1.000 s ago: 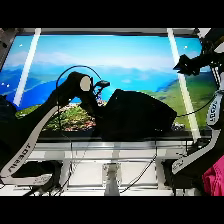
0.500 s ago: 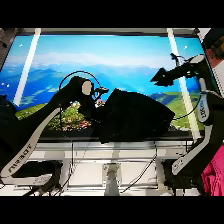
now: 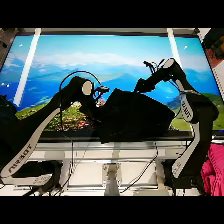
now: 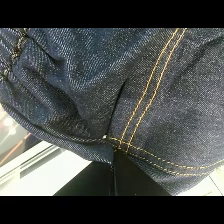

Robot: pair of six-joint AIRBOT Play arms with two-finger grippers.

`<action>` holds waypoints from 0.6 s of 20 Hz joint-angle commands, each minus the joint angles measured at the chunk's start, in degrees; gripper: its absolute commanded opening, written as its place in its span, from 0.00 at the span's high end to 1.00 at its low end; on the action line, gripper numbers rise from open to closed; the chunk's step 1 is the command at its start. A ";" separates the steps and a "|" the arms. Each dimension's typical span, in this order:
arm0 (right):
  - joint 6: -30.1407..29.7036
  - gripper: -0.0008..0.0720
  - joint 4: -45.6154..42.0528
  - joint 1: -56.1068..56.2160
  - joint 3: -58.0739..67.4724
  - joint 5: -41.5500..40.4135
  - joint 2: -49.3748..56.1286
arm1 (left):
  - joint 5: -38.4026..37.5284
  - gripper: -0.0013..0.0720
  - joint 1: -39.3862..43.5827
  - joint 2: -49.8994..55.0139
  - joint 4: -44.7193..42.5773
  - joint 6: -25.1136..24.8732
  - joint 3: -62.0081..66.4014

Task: Fold the clothes and pants, and hang the long-sleeved shirts on hangers.

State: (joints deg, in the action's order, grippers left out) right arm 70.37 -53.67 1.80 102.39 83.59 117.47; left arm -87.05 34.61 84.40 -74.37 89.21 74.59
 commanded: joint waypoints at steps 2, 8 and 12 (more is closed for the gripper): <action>-0.42 0.38 -1.38 2.75 -0.02 1.55 0.74 | 0.61 0.96 0.04 0.02 0.07 -0.02 0.00; -1.07 0.99 -1.75 5.38 0.00 2.54 1.05 | 5.33 0.96 0.04 0.04 0.04 0.00 0.00; 3.82 0.98 -1.90 5.16 0.94 -5.90 0.92 | 7.80 0.96 0.02 0.11 0.02 0.00 -0.02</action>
State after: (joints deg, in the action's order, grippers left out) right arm 70.46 -55.44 6.76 102.61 83.81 118.45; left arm -81.45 34.61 84.42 -74.30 89.19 74.59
